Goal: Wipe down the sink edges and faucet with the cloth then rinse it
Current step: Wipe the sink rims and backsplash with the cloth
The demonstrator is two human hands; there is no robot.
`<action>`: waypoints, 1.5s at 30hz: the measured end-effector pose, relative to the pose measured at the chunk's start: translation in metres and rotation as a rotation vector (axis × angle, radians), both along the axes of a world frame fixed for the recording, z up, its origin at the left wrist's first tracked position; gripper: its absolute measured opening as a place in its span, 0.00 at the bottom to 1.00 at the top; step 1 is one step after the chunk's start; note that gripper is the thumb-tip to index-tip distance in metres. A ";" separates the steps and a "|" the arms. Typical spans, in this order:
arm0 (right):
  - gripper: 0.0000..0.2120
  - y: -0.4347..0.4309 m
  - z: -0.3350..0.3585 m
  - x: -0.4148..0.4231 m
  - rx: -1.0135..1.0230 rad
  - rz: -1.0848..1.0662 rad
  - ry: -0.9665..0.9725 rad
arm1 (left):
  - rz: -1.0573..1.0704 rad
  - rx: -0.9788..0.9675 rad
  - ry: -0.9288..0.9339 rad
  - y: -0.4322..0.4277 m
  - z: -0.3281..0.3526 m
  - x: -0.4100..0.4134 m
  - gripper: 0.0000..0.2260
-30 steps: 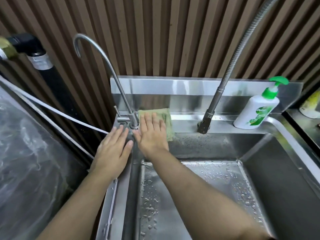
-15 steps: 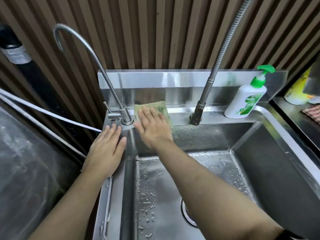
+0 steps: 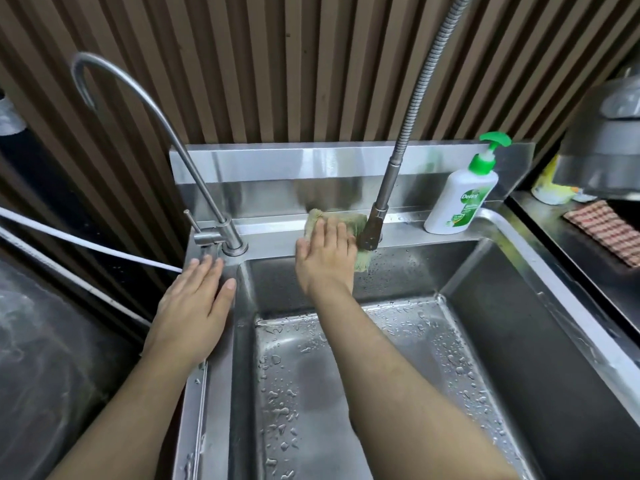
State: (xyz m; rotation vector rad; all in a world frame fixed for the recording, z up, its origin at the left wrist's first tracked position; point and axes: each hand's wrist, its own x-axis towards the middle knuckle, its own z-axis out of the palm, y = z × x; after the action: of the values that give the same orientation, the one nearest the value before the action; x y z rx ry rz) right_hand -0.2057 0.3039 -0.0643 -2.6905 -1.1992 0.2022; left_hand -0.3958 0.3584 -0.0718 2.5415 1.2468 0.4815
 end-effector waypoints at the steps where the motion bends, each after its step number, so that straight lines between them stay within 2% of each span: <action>1: 0.28 -0.009 -0.001 -0.004 0.009 0.066 -0.007 | -0.001 0.009 0.003 0.000 0.000 0.000 0.38; 5: 0.26 -0.045 0.004 0.013 0.044 0.273 0.022 | 0.001 -0.011 -0.004 -0.003 0.002 0.000 0.37; 10: 0.27 -0.022 0.004 0.002 -0.010 0.124 -0.013 | 0.007 -0.006 -0.031 -0.004 0.006 0.002 0.38; 15: 0.26 0.033 0.008 -0.038 -0.049 0.424 0.002 | -0.004 0.022 -0.008 -0.002 0.002 0.003 0.38; 19: 0.25 0.029 0.012 -0.021 -0.052 0.586 -0.030 | -0.010 0.026 0.026 -0.001 -0.001 0.001 0.39; 21: 0.25 0.015 0.011 0.005 -0.035 0.529 -0.057 | -0.008 0.000 0.024 -0.002 0.000 0.000 0.40; 25: 0.26 -0.011 0.000 0.032 0.018 0.103 -0.001 | 0.002 0.011 0.048 -0.003 0.000 0.002 0.39; 27: 0.27 0.002 0.001 0.013 -0.021 0.006 -0.061 | 0.017 0.009 0.049 -0.002 0.001 0.002 0.39; 29: 0.28 0.022 0.003 -0.020 -0.033 0.076 -0.063 | 0.023 0.017 0.045 -0.002 0.001 0.003 0.39; 31: 0.27 0.035 0.001 -0.048 -0.005 0.263 -0.025 | 0.028 0.005 0.018 -0.002 0.001 0.003 0.39; 35: 0.24 0.023 0.004 -0.021 0.004 0.521 -0.046 | 0.025 -0.051 -0.011 -0.003 0.002 0.003 0.40; 37: 0.24 0.007 0.002 0.008 -0.002 0.444 -0.087 | 0.025 -0.062 -0.022 -0.003 0.003 0.003 0.40; 41: 0.26 -0.002 -0.001 0.011 -0.024 0.043 -0.060 | 0.031 -0.055 -0.001 -0.004 0.003 0.003 0.40; 43: 0.28 0.019 0.002 -0.016 -0.060 0.063 -0.087 | 0.028 -0.056 0.008 -0.003 0.002 0.004 0.41; 45: 0.28 0.037 0.005 -0.044 -0.053 0.238 -0.056 | 0.027 -0.051 0.011 -0.001 0.001 0.003 0.41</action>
State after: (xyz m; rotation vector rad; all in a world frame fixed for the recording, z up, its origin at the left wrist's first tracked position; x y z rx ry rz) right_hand -0.2496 0.3408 -0.0595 -2.6074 -1.5522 0.1956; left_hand -0.3925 0.3576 -0.0713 2.4920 1.2817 0.4360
